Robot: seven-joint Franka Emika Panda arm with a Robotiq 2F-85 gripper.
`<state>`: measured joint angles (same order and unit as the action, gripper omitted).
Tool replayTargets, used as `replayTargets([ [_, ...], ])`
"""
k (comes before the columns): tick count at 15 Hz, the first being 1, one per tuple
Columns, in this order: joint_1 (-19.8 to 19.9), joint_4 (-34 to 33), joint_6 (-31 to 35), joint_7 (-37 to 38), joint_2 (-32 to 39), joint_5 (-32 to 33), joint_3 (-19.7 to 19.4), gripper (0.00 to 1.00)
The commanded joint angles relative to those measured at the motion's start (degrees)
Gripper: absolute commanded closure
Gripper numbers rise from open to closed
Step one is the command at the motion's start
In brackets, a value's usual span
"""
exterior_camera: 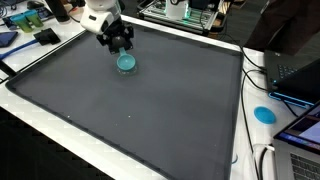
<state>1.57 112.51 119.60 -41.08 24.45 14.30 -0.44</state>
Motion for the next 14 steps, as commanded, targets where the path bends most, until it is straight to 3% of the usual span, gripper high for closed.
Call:
replayTargets([
  [1,-0.3,-2.0,-2.6,2.0,4.0,3.1,0.1,0.69],
  [14,-0.3,-3.3,-3.4,1.5,5.9,3.8,0.7,0.69],
])
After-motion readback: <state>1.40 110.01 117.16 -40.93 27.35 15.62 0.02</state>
